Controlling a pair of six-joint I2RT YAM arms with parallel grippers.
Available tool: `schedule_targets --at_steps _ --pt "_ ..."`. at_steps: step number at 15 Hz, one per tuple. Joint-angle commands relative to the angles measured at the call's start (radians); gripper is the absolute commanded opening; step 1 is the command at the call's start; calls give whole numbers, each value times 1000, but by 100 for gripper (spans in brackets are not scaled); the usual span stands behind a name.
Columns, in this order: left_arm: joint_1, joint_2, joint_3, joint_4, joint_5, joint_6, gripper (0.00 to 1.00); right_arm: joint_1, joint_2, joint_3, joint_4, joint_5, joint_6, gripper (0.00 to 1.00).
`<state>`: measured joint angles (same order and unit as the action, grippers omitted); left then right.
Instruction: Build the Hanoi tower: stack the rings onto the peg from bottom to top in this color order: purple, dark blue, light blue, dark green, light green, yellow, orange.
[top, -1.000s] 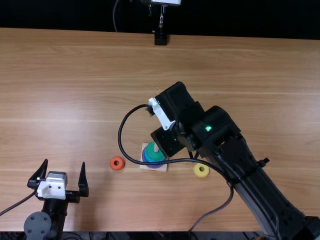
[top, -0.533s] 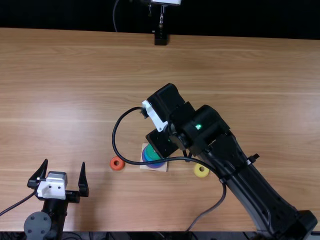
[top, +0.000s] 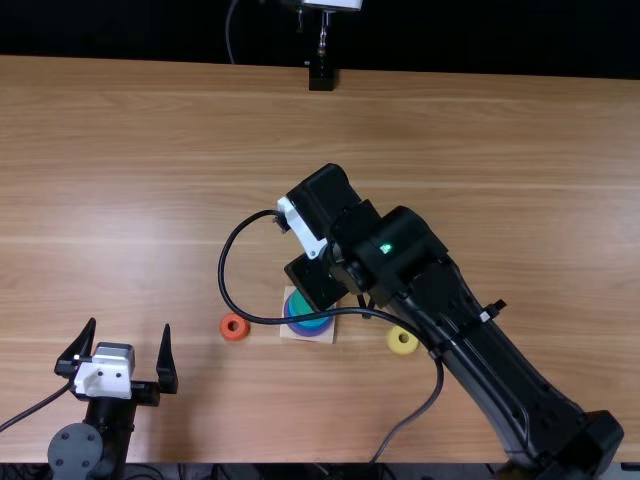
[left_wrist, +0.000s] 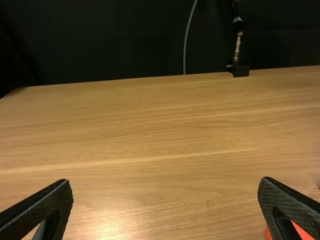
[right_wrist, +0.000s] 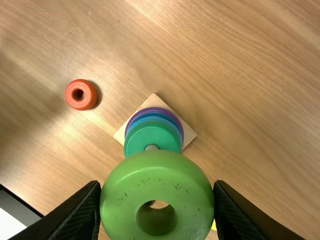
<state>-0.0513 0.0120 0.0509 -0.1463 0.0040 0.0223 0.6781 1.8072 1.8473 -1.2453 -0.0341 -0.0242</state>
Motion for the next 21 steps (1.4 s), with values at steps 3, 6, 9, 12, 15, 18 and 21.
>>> schedule_targets --at_steps 3,6,9,12,15,18,21 --pt "4 -12 -51 -19 3 7 100 21 18 29 2 -8 4 0" --pt "4 -12 -51 -19 3 7 100 21 20 29 2 -8 4 0" --pt "4 -12 -51 -19 3 7 100 23 26 20 2 -8 2 0" --pt "4 -12 -51 -19 3 7 100 28 27 18 2 -8 2 0" --pt "4 -12 -51 -19 3 7 100 37 27 18 2 -8 2 0" --pt "4 -12 -51 -19 3 7 100 43 29 24 2 -6 4 20" --pt "4 -12 -51 -19 3 7 100 48 27 12 -2 -1 0 100"
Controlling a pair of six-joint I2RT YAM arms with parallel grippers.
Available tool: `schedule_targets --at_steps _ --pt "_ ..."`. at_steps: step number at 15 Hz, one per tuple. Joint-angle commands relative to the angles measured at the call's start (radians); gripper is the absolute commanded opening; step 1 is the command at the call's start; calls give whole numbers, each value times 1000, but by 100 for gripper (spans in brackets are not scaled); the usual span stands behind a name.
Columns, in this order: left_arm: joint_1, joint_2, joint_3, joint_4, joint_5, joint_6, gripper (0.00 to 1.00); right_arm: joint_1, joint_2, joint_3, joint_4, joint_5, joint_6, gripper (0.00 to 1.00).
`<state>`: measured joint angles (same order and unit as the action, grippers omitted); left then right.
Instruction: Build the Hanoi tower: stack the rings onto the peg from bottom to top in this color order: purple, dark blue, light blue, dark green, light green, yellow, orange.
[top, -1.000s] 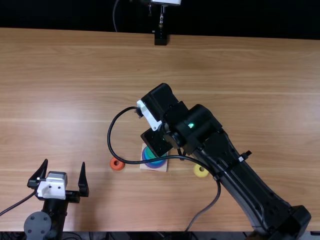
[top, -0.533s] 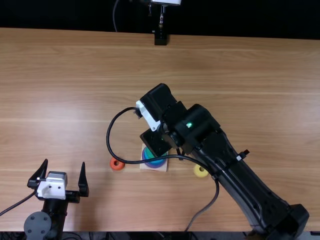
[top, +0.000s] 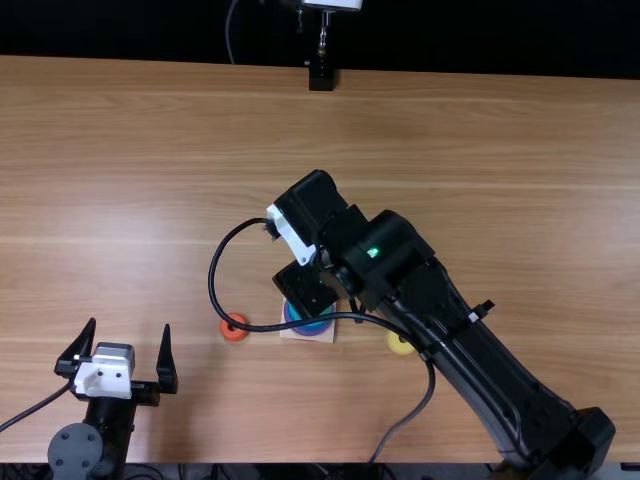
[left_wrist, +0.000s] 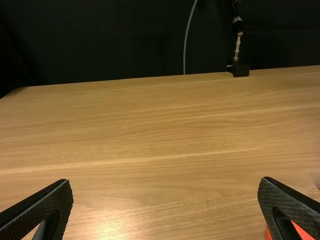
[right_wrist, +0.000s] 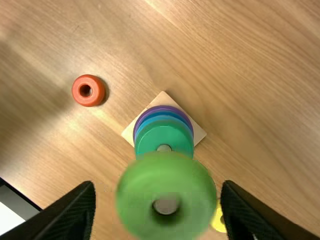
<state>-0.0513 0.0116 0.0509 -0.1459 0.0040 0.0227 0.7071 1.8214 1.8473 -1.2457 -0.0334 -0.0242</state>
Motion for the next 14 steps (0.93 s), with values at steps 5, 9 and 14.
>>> schedule_targets --at_steps 5,9,14 --pt "4 -12 -51 -20 3 7 100 15 12 20 6 -2 2 100" --pt "4 -12 -51 -20 3 7 100 -3 7 0 118 -13 2 100" --pt "4 -12 -51 -20 3 7 100 -106 -4 -296 571 -7 6 100"
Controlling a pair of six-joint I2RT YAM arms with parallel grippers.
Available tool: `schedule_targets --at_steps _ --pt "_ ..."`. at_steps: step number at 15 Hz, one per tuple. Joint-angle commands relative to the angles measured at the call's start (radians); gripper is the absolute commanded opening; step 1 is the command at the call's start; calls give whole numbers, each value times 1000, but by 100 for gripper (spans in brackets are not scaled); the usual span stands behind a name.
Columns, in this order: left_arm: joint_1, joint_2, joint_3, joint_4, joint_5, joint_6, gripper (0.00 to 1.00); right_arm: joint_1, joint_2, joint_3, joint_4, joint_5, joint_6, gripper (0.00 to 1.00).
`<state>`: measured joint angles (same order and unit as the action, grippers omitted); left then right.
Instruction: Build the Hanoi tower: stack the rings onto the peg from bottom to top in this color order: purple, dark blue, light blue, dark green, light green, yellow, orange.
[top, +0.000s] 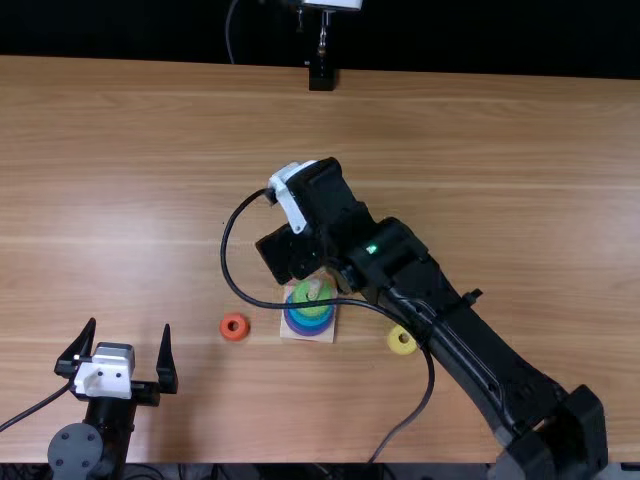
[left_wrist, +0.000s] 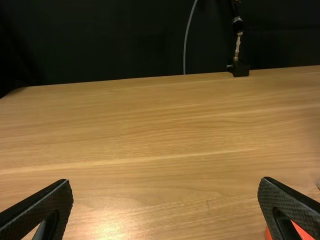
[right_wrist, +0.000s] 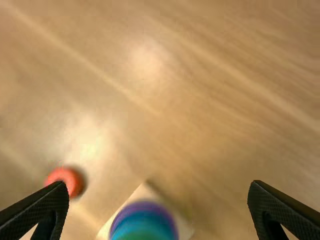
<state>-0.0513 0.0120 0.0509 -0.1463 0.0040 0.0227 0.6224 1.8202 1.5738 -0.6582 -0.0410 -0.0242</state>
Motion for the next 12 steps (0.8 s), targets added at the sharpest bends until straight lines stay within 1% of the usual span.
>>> schedule_targets --at_steps 1,2,3,4,5,8,12 --pt "4 -12 -51 -19 3 7 100 -59 -22 -86 83 2 11 100" --pt "4 -12 -51 -19 3 7 100 -98 -70 -140 140 2 65 100" --pt "4 -12 -51 -19 3 7 100 -141 -113 -190 168 2 127 100" --pt "4 -12 -51 -19 3 7 100 -181 -141 -235 173 2 149 100" --pt "4 -12 -51 -19 3 7 100 -199 -153 -285 173 2 149 100" --pt "4 -12 -51 -19 3 7 100 -202 -187 -414 155 2 149 100" --pt "4 -12 -51 -19 3 7 100 -202 -260 -563 61 6 149 100"
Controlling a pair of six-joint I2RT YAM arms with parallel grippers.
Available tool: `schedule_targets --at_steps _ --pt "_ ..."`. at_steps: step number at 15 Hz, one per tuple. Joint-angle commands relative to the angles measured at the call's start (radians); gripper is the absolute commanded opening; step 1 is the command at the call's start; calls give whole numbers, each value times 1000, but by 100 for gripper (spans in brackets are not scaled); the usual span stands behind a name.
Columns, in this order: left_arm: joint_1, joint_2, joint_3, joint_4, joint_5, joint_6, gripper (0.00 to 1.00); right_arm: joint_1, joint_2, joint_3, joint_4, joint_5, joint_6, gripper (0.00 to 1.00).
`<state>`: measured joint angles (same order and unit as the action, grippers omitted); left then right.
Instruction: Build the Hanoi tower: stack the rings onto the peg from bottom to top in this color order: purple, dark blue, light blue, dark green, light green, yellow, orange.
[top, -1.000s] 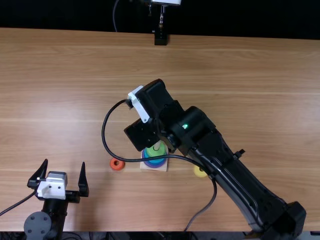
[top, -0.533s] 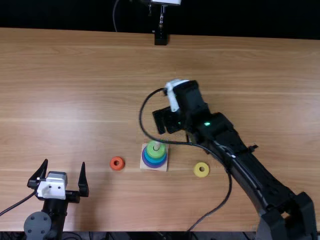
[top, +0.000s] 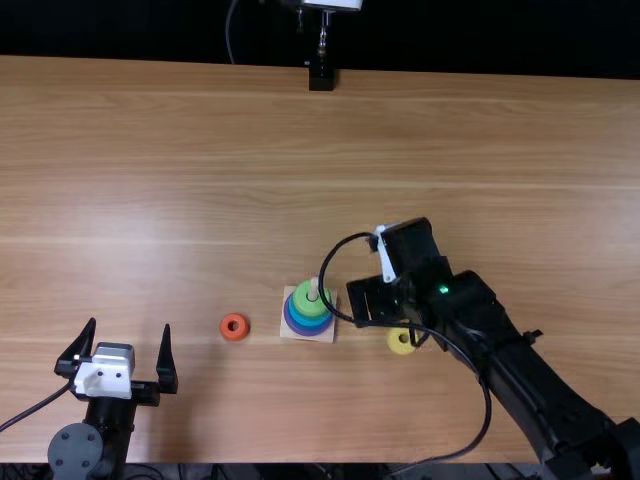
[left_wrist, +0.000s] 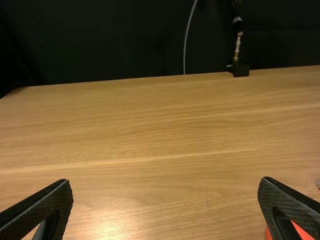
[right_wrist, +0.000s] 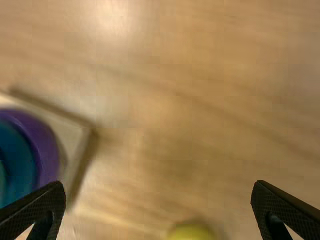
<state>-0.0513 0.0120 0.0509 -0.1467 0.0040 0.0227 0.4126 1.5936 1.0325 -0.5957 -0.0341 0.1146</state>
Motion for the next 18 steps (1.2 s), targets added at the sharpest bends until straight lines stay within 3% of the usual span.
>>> schedule_targets --at_steps 1,9,18 --pt "4 -12 -51 -19 3 7 100 8 -43 -54 -7 1 9 100" --pt "4 -12 -51 -19 3 7 100 6 -87 -190 9 3 9 100" --pt "4 -12 -51 -19 3 7 100 6 -87 -215 9 1 9 100"
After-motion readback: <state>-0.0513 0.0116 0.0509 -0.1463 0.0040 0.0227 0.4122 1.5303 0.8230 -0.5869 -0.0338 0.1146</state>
